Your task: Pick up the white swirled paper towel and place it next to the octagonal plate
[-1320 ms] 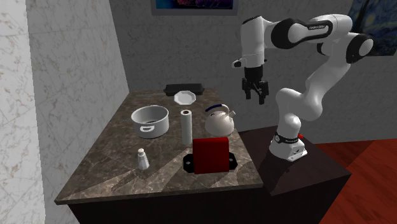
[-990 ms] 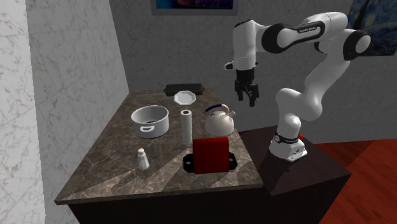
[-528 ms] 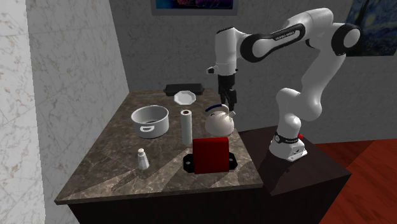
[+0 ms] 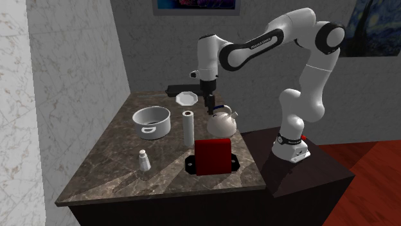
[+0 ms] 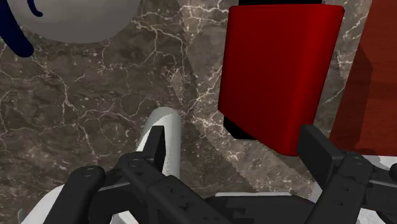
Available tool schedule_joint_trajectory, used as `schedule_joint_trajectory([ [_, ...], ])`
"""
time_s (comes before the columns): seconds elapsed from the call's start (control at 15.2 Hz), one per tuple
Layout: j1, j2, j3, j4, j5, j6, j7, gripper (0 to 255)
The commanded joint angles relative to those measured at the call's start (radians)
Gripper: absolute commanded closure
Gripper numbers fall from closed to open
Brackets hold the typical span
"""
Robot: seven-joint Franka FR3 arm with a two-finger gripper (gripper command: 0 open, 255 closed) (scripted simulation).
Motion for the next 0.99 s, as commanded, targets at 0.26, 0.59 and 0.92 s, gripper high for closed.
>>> schedule_joint_trajectory([
  [0.26,-0.028,0.199,-0.029,0.174,-0.015,0.062,0.01,0],
  [0.59,-0.05,0.351,-0.05,0.333,-0.016,0.083,0.019,0],
  [0.92,-0.051,0.371,-0.049,0.291,-0.012,0.145,0.016,0],
])
